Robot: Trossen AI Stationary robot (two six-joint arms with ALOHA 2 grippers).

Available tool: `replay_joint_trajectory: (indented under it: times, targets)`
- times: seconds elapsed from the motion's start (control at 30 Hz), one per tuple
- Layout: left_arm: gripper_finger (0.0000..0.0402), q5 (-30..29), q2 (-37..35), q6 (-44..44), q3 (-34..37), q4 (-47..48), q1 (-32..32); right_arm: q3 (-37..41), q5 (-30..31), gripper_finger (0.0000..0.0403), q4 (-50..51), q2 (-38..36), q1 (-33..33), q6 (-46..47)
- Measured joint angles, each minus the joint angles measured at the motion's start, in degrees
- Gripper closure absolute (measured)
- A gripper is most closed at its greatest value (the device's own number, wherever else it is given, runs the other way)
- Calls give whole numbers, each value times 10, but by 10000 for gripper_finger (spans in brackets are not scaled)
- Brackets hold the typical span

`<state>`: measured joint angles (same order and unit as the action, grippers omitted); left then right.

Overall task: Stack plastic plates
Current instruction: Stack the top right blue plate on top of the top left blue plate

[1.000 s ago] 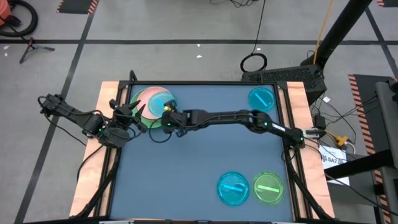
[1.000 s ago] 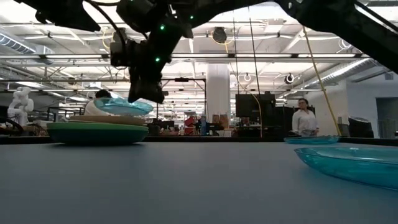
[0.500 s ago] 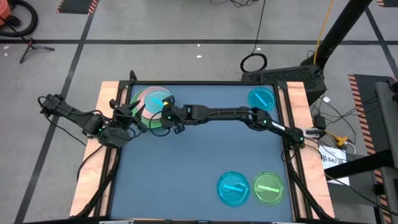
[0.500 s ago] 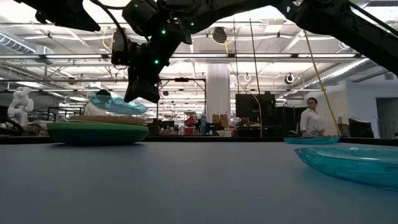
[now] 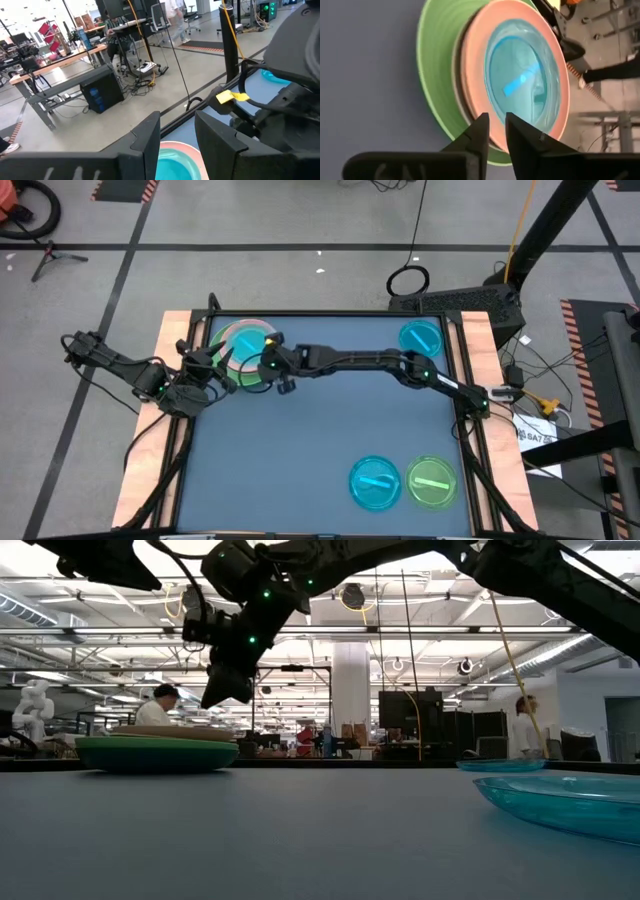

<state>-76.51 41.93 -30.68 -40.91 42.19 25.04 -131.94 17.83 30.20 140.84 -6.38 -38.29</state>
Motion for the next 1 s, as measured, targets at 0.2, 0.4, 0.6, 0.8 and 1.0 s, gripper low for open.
replay_joint_trajectory:
  times: [0.2, 0.4, 0.6, 0.8, 1.0]
  targets:
    - [272, 4, 0, 0, 0, 0, 0, 0, 23, 329, 11, 0, 0, 85]
    - [272, 6, 0, 0, 0, 1, 0, 0, 111, 330, 87, -4, 14, 182]
    - [272, 20, 0, -3, 0, 1, 0, 0, 113, 331, 249, -31, 28, 277]
    - [272, 24, 1, -14, 0, 1, 1, 0, 104, 331, 413, -66, 38, 349]
    - [272, 47, 1, -28, 0, 1, 1, 6, 70, 331, 475, -92, 42, 364]
